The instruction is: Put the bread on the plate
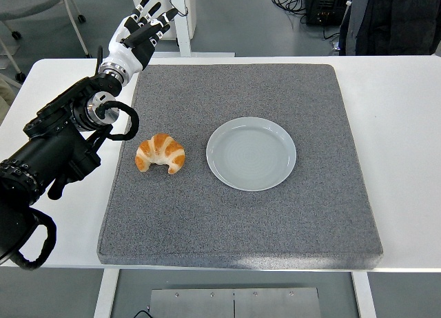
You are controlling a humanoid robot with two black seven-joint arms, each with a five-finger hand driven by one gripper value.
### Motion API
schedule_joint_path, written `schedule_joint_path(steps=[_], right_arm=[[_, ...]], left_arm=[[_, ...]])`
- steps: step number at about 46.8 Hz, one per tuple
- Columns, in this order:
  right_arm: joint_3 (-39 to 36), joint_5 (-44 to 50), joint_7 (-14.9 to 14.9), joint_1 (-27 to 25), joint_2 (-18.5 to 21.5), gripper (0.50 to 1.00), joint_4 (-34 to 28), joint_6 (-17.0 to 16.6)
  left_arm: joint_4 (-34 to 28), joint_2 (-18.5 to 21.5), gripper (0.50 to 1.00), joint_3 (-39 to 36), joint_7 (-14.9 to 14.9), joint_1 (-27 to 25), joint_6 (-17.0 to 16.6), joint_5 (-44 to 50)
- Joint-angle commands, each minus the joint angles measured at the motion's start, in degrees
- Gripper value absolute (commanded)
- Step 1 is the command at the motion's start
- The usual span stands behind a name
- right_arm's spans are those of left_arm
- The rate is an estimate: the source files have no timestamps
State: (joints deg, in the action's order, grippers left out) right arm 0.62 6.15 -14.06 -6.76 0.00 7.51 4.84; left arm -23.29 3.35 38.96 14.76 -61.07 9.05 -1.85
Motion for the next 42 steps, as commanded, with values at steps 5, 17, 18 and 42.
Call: schedule_joint_path(steps=[5,17,18,42], right_arm=[[0.0,0.0,0.0,0.0,0.0,1.000,0.0,0.0],[0.0,0.0,0.0,0.0,0.0,1.000,0.0,0.0],[0.0,0.0,0.0,0.0,0.0,1.000,0.1,0.0],[0.0,0.0,0.0,0.0,0.0,1.000,0.1,0.0]], left_arm=[[-0.4,0.0,0.984,0.1,0.0,0.0,-0.1,0.0],[-0.4,0.1,0.984,0.0,0.0,0.0,-0.3,0.0],[-0.4,0.1,0.984,0.2,0.0,0.0,-0.3,0.0],[-14.8,7.8,0.984,-0.4,-1.5,2.0,-2.5,0.4]])
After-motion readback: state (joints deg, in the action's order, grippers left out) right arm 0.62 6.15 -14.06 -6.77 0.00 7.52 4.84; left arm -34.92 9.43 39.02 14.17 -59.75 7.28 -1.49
